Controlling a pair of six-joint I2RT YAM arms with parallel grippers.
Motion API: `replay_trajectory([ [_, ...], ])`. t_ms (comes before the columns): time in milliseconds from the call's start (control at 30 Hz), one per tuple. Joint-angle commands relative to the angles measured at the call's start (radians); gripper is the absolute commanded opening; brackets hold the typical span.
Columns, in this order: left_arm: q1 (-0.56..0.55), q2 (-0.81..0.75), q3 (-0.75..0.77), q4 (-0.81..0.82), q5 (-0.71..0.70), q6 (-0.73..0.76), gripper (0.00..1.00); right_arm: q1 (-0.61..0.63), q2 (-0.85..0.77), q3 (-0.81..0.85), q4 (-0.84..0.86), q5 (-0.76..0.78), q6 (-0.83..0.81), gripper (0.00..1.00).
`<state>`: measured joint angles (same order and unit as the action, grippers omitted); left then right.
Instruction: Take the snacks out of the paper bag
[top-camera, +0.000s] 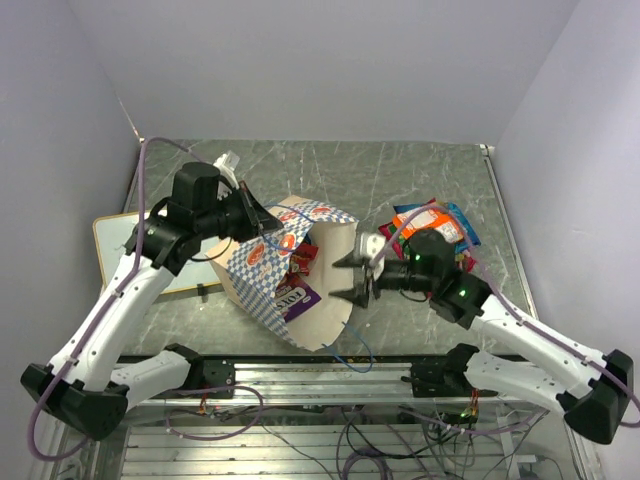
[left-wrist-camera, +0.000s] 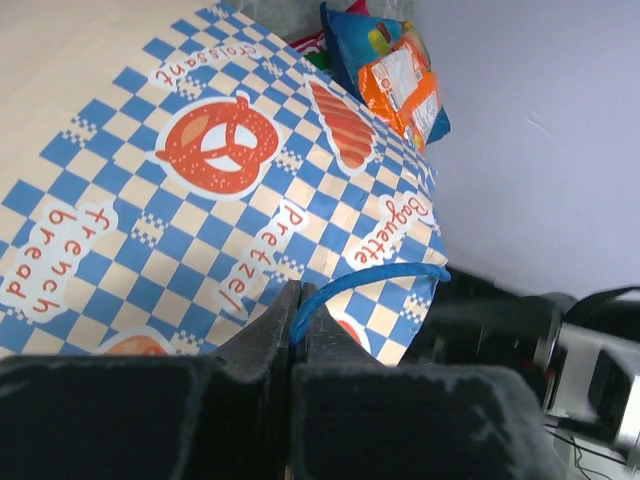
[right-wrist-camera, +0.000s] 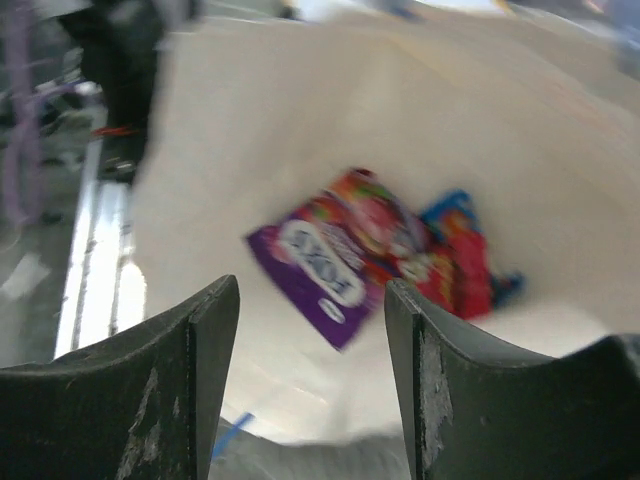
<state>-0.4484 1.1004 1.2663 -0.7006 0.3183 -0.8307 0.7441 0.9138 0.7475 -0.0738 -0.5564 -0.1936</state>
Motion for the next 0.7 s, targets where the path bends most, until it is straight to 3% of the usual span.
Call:
replay_trajectory([
  [0,0.006,-0.086,-0.077,0.096,0.041,-0.068,0.07,0.178,0.014,-0.033,0.028,-0.058,-0.248,0.58],
  [100,0.006,-0.11,-0.098,0.088,0.041,-0.084,0.07,0.283,0.093,-0.05,0.044,0.092,-0.364,0.58],
  [200,0.006,-0.118,-0.093,0.023,0.037,-0.076,0.07,0.321,0.174,-0.093,0.197,0.186,-0.41,0.6],
  [500,0.005,-0.151,-0.055,-0.161,0.004,-0.059,0.07,0.416,0.487,-0.13,0.502,0.273,-0.483,0.64],
  [667,0.005,-0.151,-0.088,-0.111,0.039,-0.077,0.07,0.429,0.622,-0.141,0.608,0.253,-0.461,0.67],
])
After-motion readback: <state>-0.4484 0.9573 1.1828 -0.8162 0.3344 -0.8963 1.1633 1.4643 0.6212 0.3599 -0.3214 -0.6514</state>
